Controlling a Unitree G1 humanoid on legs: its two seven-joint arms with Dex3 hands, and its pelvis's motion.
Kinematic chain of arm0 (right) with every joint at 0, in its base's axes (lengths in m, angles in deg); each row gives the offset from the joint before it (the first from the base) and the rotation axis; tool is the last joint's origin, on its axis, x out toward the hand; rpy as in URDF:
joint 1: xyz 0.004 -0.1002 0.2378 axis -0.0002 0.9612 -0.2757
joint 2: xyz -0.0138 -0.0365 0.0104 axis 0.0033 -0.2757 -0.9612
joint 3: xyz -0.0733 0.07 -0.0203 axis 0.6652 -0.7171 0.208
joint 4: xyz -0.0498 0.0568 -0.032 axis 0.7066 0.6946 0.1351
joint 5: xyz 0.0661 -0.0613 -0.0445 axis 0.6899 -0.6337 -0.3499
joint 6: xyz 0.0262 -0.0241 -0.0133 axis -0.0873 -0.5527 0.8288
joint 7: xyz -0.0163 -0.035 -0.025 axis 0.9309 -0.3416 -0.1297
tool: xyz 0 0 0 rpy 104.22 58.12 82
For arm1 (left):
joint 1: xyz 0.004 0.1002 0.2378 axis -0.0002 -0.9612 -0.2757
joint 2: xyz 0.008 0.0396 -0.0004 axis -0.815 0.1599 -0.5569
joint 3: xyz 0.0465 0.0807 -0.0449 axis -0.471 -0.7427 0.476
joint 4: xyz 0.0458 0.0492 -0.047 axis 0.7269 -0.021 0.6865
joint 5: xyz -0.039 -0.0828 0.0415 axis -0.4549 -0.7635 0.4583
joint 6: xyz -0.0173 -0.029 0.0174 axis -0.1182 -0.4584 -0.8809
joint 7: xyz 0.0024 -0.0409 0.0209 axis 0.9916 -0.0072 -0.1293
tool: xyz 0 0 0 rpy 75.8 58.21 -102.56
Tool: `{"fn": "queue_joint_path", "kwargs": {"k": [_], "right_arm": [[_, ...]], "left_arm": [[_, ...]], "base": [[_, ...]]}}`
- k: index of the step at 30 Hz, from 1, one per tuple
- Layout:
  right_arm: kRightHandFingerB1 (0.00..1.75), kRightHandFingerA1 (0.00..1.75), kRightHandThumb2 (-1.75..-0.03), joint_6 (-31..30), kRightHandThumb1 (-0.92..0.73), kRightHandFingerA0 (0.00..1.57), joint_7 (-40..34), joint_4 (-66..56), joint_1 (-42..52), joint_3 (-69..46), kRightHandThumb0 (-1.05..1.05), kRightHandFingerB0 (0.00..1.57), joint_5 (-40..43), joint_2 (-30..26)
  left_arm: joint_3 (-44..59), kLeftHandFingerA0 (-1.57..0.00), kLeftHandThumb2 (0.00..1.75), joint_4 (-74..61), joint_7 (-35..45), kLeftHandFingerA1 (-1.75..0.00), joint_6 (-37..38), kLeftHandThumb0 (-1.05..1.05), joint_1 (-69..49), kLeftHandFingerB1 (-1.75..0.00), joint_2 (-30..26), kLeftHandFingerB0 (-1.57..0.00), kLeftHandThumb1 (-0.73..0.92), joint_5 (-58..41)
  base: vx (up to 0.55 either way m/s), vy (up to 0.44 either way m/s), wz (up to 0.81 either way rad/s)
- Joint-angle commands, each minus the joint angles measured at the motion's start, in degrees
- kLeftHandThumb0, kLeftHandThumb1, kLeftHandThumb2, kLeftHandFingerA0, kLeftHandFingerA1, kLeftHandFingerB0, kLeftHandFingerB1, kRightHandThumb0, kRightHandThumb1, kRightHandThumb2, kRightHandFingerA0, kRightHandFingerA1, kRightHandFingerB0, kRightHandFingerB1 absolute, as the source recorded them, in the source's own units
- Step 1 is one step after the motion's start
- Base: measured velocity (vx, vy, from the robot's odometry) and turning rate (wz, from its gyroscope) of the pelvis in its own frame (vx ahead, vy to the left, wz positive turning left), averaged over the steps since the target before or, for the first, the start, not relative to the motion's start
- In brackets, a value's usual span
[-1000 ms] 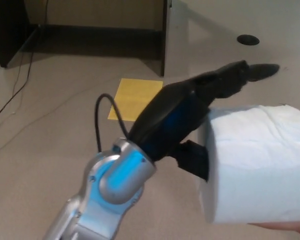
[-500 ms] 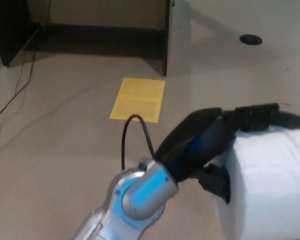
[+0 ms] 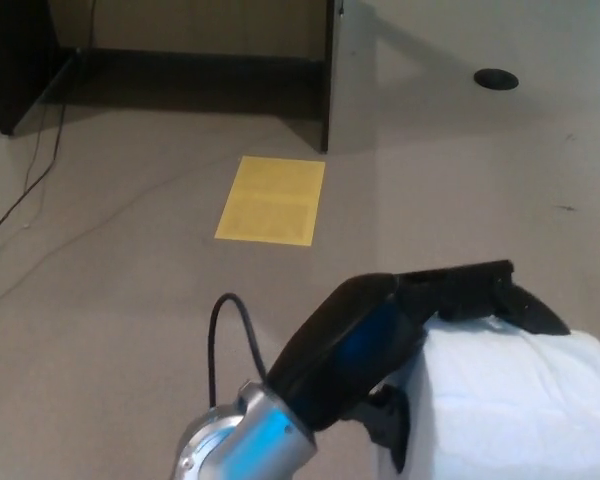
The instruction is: A person is holding a toilet paper roll and the robot extends its left hand to grab the roll by inserting its thumb into the gap in the middle and brings its hand down by its side. Then it extends its arm again to hand the toilet paper roll back to the person.
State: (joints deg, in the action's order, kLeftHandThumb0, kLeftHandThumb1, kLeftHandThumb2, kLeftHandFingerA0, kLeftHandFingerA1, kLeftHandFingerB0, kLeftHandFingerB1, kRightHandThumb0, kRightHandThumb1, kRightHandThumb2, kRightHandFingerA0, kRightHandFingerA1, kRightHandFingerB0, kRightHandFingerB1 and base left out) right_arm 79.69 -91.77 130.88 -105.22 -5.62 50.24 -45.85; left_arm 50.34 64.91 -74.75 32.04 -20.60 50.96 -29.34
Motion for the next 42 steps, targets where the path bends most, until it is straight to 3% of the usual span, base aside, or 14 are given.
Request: {"fn": "queue_joint_path", "kwargs": {"k": [1,6,8,12,13,16,18,21,26,30,33,35,38,42], "right_arm": [[0.45,0.66,-0.6,-0.55,-0.67,0.78,-0.02,0.12,0.53,-0.46,-0.38,0.58,0.31,-0.1],[0.43,0.63,-0.6,-0.08,-0.67,0.76,-0.18,0.05,2.22,0.24,-0.35,0.56,-0.5,-1.43],[0.44,0.6,-0.6,0.01,-0.66,0.74,0.12,0.02,2.06,0.3,-0.34,0.57,-0.45,-1.6],[0.45,0.57,-0.6,-0.22,-0.67,0.74,0.63,0.02,1.53,0.02,-0.35,0.58,-0.12,-1.75],[0.45,0.57,-0.59,-0.02,-0.67,0.74,0.65,0.06,1.89,0.12,-0.36,0.59,-0.23,-1.89],[0.45,0.59,-0.6,0.73,-0.67,0.73,0.57,-0.04,3.47,0.08,-0.34,0.58,-0.18,-2.46],[0.45,0.62,-0.6,0.67,-0.67,0.75,0.09,-0.08,3.19,0.21,-0.34,0.59,-0.41,-2.57],[0.45,0.6,-0.61,-0.04,-0.67,0.75,0.31,-0.19,2.65,0.17,-0.34,0.58,-0.34,-2.84],[0.45,0.61,-0.6,0.83,-0.66,0.74,0.41,-0.39,3.79,-0.35,-0.33,0.59,0.21,-3.21],[0.45,0.63,-0.6,0.67,-0.67,0.75,0.29,-0.53,3.87,-0.08,-0.33,0.58,-0.08,-3.14],[0.45,0.6,-0.6,0.34,-0.68,0.73,0.46,-0.56,3.54,-0.01,-0.35,0.58,-0.1,-3.08],[0.45,0.6,-0.61,0.39,-0.68,0.75,0.67,-0.45,3.32,-0.03,-0.35,0.58,-0.2,-3.9],[0.45,0.63,-0.6,0.86,-0.68,0.76,0.55,-0.39,4.42,0.06,-0.35,0.58,-0.29,-4.26],[0.45,0.6,-0.6,1.12,-0.67,0.75,0.48,-0.13,3.72,-0.13,-0.34,0.59,-0.08,-3.71]], "left_arm": [[2.16,-0.94,0.84,0.37,0.37,-1.33,5.18,-0.03,-1.53,-1.1,-1.4,-0.81,0.68,-3.39],[6.23,-0.88,0.97,-3.27,0.53,-1.36,5.33,0.08,-3.92,-1.08,-2.68,-0.85,0.62,-5.39],[10.25,-0.91,0.85,-4.15,1.27,-1.36,5.29,0.04,-3.76,-1.05,-4.2,-0.88,0.68,-7.78],[17.73,-1.06,0.82,-3.47,1.49,-1.28,5.68,-0.07,-3.48,-1.06,-5.84,-0.89,0.71,-12.11],[19.59,-1.04,0.96,-4.16,1.68,-1.33,5.1,-0.03,-4.05,-1.11,-6.67,-0.87,0.65,-12.49],[23.14,-1.05,0.84,-5.08,2.29,-1.35,5.21,-0.09,-6.04,-1.2,-8.25,-0.85,0.73,-14.02],[26.04,-1.09,0.73,-4.73,2.72,-1.27,5.2,-0.12,-6.03,-1.23,-9.91,-0.84,0.81,-14.75],[31.41,-1.11,0.82,-2.99,3.99,-1.32,7.53,-0.06,-8.93,-1.28,-14.17,-0.84,0.75,-15.14],[36.62,-1.05,0.71,0.53,4.38,-1.35,11.23,-0.14,-16.27,-1.32,-17.36,-0.82,0.82,-15.88],[40.81,-1.05,0.72,8.48,4.57,-1.32,17.46,-0.07,-20.57,-1.25,-19.43,-0.81,0.79,-16.68],[43.29,-1.01,0.87,19.34,3.87,-1.33,23.1,0.02,-23.01,-1.23,-19.49,-0.81,0.71,-17.14],[44.36,-0.97,0.83,27.15,2.63,-1.31,25.21,0.0,-25.66,-1.19,-18.18,-0.8,0.76,-17.07],[45.21,-0.99,0.92,38.11,-2.87,-1.39,30.86,-0.03,-29.03,-1.27,-18.75,-0.79,0.7,-11.51],[45.67,-0.86,0.93,52.1,-6.83,-1.37,34.16,0.06,-29.74,-1.26,-20.12,-0.78,0.69,-9.93]], "base": [[0.0,0.0,0.0],[0.0,0.0,0.0],[0.0,0.0,0.0],[0.0,0.0,0.0],[0.0,0.0,0.0],[0.0,0.0,0.0],[0.0,0.0,0.0],[0.0,0.0,0.0],[0.0,0.0,0.0],[0.0,0.0,0.0],[0.0,0.0,0.0],[0.0,0.0,0.0],[0.0,0.0,0.0],[0.0,0.0,0.0]]}}
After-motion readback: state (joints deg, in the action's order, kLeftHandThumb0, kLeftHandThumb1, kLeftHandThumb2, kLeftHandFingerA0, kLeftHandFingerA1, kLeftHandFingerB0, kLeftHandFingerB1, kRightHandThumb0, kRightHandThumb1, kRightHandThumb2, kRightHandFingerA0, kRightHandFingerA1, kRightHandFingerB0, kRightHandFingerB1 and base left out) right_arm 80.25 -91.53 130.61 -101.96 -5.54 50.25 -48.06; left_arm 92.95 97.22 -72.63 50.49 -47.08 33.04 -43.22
